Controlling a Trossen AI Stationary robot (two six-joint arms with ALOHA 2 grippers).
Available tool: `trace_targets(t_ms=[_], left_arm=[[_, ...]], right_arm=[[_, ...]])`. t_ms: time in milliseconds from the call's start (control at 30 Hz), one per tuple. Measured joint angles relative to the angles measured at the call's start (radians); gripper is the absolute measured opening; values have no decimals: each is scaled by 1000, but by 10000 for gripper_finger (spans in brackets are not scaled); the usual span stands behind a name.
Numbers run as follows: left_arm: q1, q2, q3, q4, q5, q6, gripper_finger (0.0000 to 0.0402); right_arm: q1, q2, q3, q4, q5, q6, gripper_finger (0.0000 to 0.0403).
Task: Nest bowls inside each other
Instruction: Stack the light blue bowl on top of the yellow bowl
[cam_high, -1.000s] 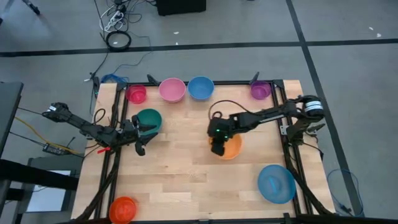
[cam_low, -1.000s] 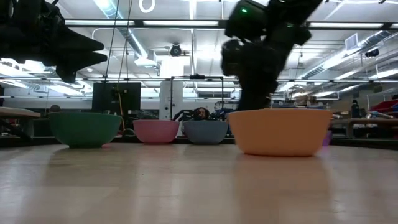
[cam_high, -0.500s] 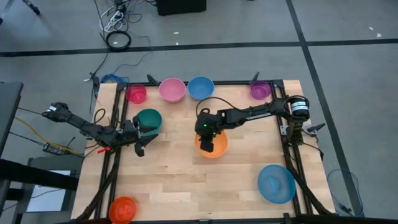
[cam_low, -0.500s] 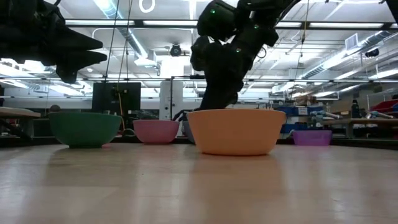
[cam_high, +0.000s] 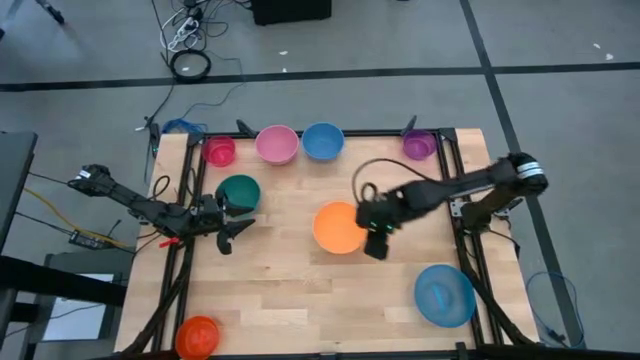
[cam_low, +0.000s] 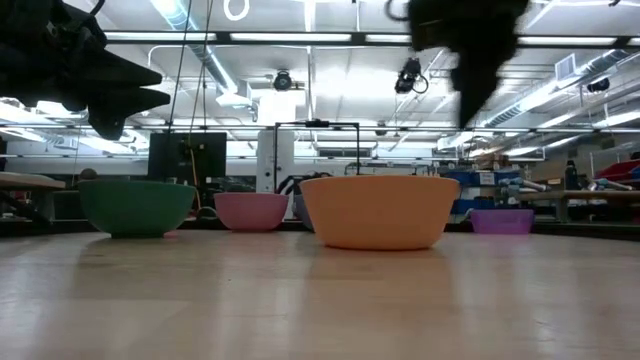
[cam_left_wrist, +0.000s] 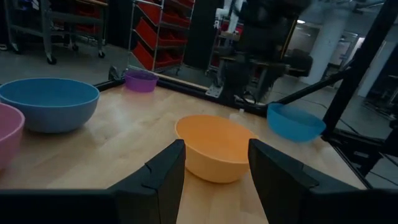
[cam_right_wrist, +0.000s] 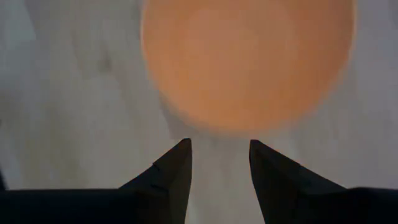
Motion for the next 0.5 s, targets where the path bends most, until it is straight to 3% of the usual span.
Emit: trace_targets(t_ms=[133,267,500], left_arm=[[0,0,0,0,1,0,184],[0,0,0,3,20,0,184],[0,0,0,4,21,-1,184]], right_arm=[[124,-87,-63,-118,-2,260,148],[284,-144,-139,-153,-83,508,148],[514,-173,-301,24,-147,860,149]])
